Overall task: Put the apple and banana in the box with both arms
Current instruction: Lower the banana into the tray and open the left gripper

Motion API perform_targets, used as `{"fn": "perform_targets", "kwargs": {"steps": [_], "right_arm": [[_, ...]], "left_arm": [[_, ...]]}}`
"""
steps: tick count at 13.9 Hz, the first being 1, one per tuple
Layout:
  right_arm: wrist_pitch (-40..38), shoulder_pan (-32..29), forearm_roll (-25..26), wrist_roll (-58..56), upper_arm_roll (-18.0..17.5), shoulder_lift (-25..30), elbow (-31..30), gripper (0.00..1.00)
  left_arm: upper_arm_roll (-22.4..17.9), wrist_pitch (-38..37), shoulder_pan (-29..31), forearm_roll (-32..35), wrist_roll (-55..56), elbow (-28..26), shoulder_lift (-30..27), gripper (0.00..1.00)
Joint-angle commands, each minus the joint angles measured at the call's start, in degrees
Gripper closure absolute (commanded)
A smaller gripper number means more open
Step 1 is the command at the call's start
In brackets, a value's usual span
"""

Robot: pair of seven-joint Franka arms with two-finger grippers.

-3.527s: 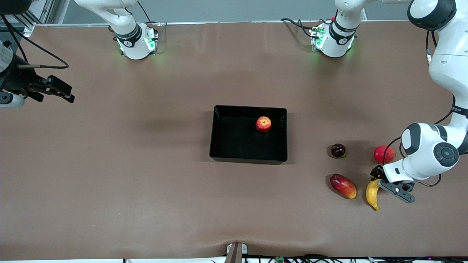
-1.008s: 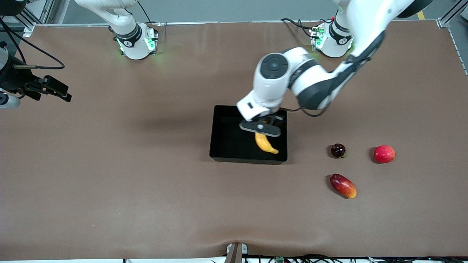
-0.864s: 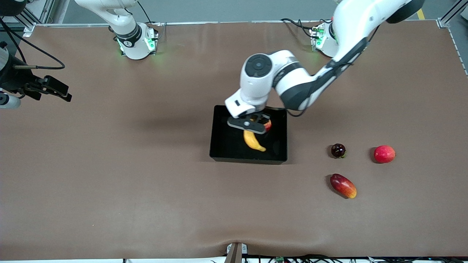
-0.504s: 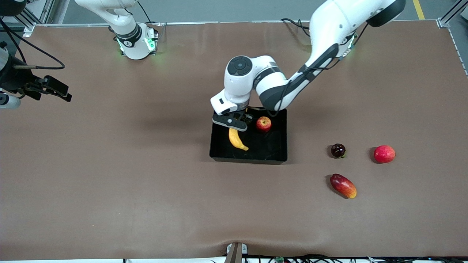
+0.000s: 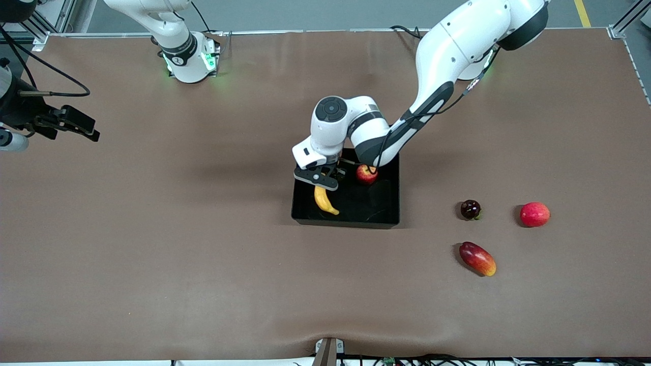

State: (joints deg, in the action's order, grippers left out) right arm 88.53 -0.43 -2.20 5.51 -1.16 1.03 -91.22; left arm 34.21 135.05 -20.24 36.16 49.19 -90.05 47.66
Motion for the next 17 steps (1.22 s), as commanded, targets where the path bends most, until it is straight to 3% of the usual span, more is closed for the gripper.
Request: {"fn": "perform_targets", "kwargs": {"steps": [1,3,4,5,6,7,10,15,17], "right_arm": [[-0.8,-1.2,-1.1,-0.7,-0.7,-0.5,1.0,0.00],[-0.8,-1.3,-1.1,-0.7,-0.7,-0.5,1.0,0.00],[-0.8,-1.3,-1.1,-0.7,-0.7,-0.5,1.0,0.00],[-0.8,-1.2,-1.1,-0.7,-0.7,-0.5,1.0,0.00],[-0.8,-1.3,-1.0,-0.7,-0.7,-0.5,1.0,0.00],[-0.8,-1.2,-1.0,-0.7,-0.7,-0.5,1.0,0.00],[-0.8,-1.3,-1.1,-0.7,-0.7,-0.5,1.0,0.00],[-0.8,-1.3,-1.1,-0.7,-0.7,-0.5,1.0,0.00],[-0.8,-1.3,-1.1,-0.7,-0.7,-0.5,1.0,0.00]], "left_arm": [[-2.5,0.5,-2.7,1.5,0.9,1.7,2.0,1.00],[-5.2,0.5,-4.8,1.3,1.1,1.7,2.1,1.00],[-5.6,0.5,-5.3,0.9,1.2,1.7,2.1,0.92],[-5.6,0.5,-5.3,0.8,1.1,1.7,2.1,0.47],[-5.6,0.5,-5.1,1.0,0.9,1.8,2.0,0.09],[-5.8,0.4,-4.7,1.7,-0.1,1.8,1.5,0.00],[-6.6,-0.8,-4.1,1.6,-0.8,2.4,-1.1,0.00],[-6.2,-17.7,0.2,-2.8,-1.1,4.9,-11.2,0.00],[-5.6,-21.0,6.1,-4.9,-4.1,4.9,-15.6,0.00]]}}
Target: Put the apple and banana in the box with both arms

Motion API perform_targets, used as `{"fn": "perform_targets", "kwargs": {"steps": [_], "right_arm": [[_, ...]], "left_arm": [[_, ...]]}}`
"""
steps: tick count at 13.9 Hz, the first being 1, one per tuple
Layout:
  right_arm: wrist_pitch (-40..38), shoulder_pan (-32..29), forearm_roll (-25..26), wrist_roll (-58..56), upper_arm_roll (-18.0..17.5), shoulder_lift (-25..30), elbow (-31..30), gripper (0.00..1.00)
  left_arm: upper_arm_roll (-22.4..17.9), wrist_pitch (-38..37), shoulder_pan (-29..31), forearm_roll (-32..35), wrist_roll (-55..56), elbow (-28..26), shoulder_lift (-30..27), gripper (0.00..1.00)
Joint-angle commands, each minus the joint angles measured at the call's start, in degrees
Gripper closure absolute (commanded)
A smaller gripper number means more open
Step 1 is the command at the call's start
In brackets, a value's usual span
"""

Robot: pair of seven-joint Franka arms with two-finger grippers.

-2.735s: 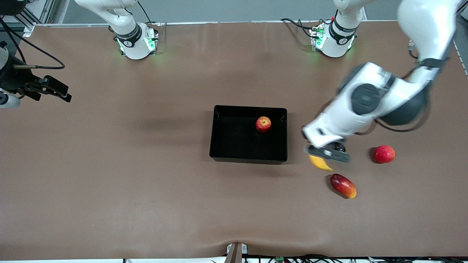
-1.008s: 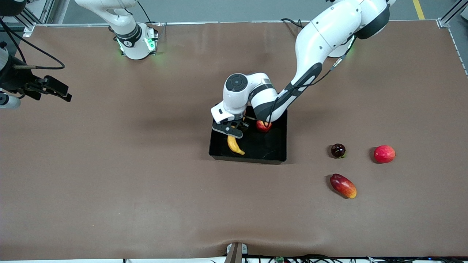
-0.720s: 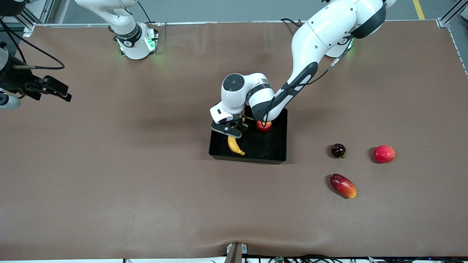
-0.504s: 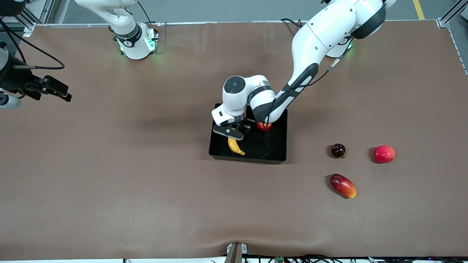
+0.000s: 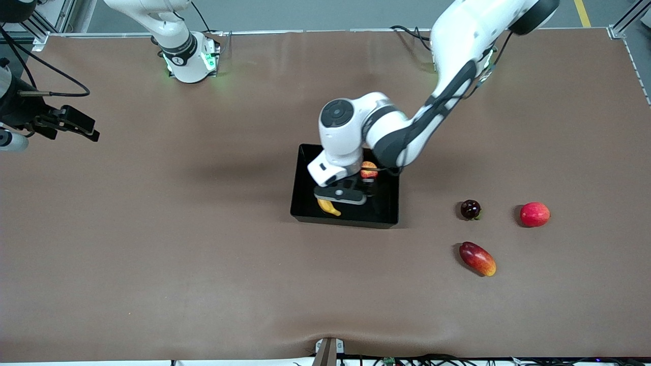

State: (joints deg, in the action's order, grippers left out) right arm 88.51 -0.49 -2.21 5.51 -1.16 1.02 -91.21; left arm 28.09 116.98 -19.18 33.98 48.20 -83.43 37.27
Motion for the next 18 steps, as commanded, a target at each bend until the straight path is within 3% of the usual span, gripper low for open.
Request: {"fn": "perform_targets", "kwargs": {"steps": [1,3,6,10,18], "right_arm": [[-0.9,-1.3,-1.1,-0.7,-0.7,-0.5,1.0,0.00],[-0.9,-1.3,-1.1,-0.7,-0.7,-0.5,1.0,0.00],[-0.9,-1.3,-1.1,-0.7,-0.7,-0.5,1.0,0.00],[-0.9,-1.3,-1.1,-0.7,-0.7,-0.5,1.0,0.00],[-1.2,-1.7,-1.1,-0.8,-0.7,-0.5,0.9,0.00]], "left_arm": [[1.4,-4.1,7.9,-5.6,-6.2,-1.7,-7.2,0.00],[1.4,-8.8,13.0,-10.1,-8.5,-1.7,-10.9,0.00],[2.3,-14.3,19.7,-11.8,-17.6,-1.6,-14.7,0.00],[2.5,-19.3,26.5,-12.4,-18.5,-1.6,-19.0,0.00],[2.2,-20.9,29.6,-14.9,-18.9,-1.7,-23.0,0.00]]}}
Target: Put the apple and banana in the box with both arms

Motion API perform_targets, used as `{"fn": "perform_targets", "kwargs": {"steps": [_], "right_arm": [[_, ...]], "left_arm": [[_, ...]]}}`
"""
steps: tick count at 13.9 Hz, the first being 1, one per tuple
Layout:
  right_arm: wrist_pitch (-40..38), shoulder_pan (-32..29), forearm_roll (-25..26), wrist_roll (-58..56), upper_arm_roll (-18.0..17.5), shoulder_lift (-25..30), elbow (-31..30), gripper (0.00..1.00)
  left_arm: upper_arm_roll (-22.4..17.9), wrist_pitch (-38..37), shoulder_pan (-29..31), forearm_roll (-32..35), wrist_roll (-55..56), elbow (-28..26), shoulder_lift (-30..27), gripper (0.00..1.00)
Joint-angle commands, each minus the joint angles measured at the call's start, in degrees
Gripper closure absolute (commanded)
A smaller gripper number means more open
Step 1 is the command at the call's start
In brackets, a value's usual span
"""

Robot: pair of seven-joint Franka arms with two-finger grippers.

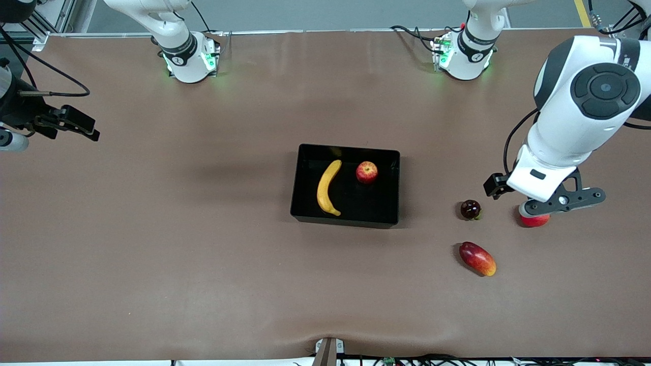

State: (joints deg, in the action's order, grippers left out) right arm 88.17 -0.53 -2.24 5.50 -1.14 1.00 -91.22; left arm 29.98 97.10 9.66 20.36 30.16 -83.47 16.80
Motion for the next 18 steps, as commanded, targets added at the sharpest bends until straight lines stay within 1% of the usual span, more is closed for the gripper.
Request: {"fn": "perform_targets", "kwargs": {"steps": [1,2,8,10,13,14,15,17,18], "right_arm": [[-0.9,-2.3,-1.1,-0.7,-0.7,-0.6,0.9,0.00],[-0.9,-2.4,-1.4,-0.9,-0.7,-0.5,0.9,0.00],[-0.9,-3.0,-2.5,-2.7,-0.7,-0.6,0.8,0.00],[-0.9,-3.0,-2.5,-2.7,-0.7,-0.6,0.8,0.00],[-0.9,-3.0,-2.5,-2.7,-0.7,-0.6,0.8,0.00],[-0.9,-3.0,-2.5,-2.7,-0.7,-0.6,0.8,0.00],[-0.9,-3.0,-2.5,-2.7,-0.7,-0.6,0.8,0.00],[-1.2,-3.0,-2.5,-2.8,-0.7,-0.6,0.8,0.00],[-1.2,-3.0,-2.5,-2.7,-0.7,-0.6,0.8,0.00]], "left_arm": [[0.3,-1.0,1.5,-1.6,-0.9,-1.6,-2.5,0.00],[0.3,-1.0,2.4,-2.1,-1.0,-1.6,-2.5,0.00],[0.0,-1.9,2.6,-2.3,-1.0,-1.6,-3.3,0.00],[0.4,-1.9,4.7,-2.5,-1.4,-1.6,-3.4,0.00],[-0.6,-2.6,4.4,-3.5,-5.5,-2.3,-6.6,0.00],[-2.4,-4.6,2.6,-3.5,-5.6,-2.1,-7.7,0.00],[-5.5,-5.8,-0.4,-3.7,-5.6,-2.1,-8.5,0.00],[-11.3,-7.3,-4.1,-8.3,-8.4,-2.5,-11.0,0.00],[-15.0,-7.8,-6.2,-10.4,-10.0,-3.3,-12.0,0.00]]}}
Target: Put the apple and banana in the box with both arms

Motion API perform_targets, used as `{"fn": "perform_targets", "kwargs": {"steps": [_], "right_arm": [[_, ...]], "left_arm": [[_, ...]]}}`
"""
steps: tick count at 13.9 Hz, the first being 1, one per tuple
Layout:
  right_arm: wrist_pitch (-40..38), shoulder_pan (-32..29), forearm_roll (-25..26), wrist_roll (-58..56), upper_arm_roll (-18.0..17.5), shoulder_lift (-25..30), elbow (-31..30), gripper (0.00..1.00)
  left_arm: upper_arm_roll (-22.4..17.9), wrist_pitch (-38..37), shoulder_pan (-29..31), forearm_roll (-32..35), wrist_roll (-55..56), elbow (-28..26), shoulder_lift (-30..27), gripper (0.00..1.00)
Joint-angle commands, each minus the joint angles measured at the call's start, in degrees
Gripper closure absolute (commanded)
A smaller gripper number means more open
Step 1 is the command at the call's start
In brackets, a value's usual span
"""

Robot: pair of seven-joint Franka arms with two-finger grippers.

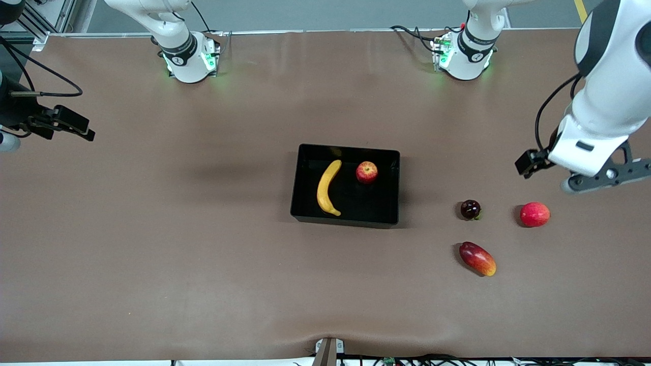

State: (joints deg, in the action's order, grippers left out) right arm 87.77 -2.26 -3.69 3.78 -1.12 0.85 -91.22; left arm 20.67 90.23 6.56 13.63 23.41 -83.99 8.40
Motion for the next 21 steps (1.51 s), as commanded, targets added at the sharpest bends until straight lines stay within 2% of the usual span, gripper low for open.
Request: {"fn": "perform_targets", "kwargs": {"steps": [1,3,5,8,11,16,21], "right_arm": [[-0.8,-1.3,-1.1,-1.0,-0.7,-0.4,0.8,0.00],[-0.8,-1.3,-1.1,-1.1,-0.7,-0.4,0.8,0.00],[-0.8,-1.3,-1.1,-1.0,-0.7,-0.4,0.8,0.00],[-0.8,-1.3,-1.1,-1.1,-0.7,-0.4,0.8,0.00],[-0.9,-1.3,-1.1,-1.1,-0.7,-0.4,0.8,0.00],[-0.8,-1.3,-1.1,-1.1,-0.7,-0.4,0.8,0.00],[-0.9,-1.3,-1.1,-1.0,-0.7,-0.4,0.8,0.00]], "left_arm": [[-8.9,-0.9,-5.5,-5.2,-4.0,-3.0,-4.4,0.00],[-12.3,-0.9,-8.0,-6.2,-5.6,-3.1,-5.6,0.00],[-13.7,-0.9,-8.5,-8.1,-7.8,-3.5,-7.2,0.00],[-16.1,-1.1,-10.3,-8.6,-13.1,-8.0,-11.4,0.00],[-15.8,-0.9,-10.0,-8.7,-13.6,-9.7,-13.7,0.00],[-16.2,0.0,-9.5,-13.2,-15.8,-7.3,-12.9,0.00],[-16.2,-0.5,-7.9,-13.2,-18.3,-7.1,-12.5,0.00]]}}
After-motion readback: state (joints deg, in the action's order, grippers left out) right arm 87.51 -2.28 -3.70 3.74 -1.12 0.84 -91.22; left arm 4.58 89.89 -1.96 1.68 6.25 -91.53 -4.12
